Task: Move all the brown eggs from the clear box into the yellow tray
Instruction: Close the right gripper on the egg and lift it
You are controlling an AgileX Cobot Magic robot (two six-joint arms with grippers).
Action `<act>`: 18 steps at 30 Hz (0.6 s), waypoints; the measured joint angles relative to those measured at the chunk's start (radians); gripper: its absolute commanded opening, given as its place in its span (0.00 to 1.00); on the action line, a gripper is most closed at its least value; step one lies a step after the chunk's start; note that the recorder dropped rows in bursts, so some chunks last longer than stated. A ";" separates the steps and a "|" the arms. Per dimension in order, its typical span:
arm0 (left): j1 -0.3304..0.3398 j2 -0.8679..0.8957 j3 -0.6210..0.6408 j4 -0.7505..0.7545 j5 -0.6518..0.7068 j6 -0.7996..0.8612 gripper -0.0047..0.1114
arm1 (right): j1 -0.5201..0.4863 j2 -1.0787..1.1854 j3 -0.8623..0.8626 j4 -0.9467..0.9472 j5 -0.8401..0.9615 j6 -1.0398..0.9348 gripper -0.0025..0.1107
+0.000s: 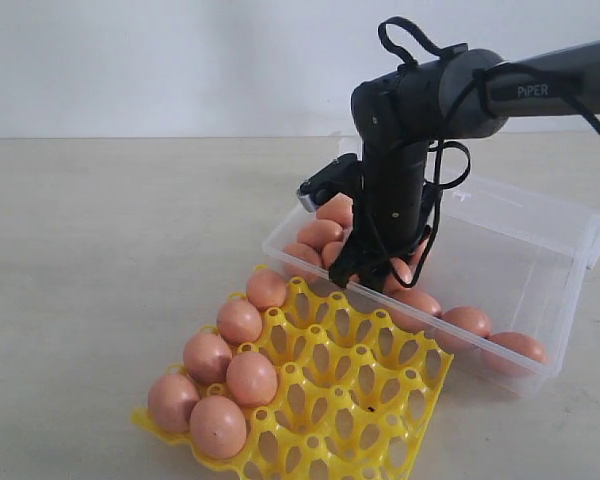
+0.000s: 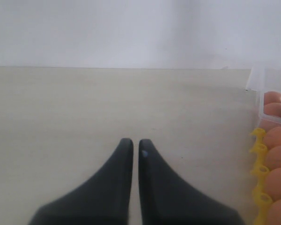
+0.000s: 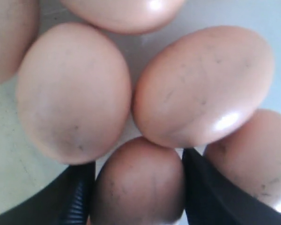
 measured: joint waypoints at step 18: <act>0.000 0.000 0.000 0.000 0.000 0.000 0.08 | 0.040 -0.573 0.433 0.101 -0.713 0.362 0.02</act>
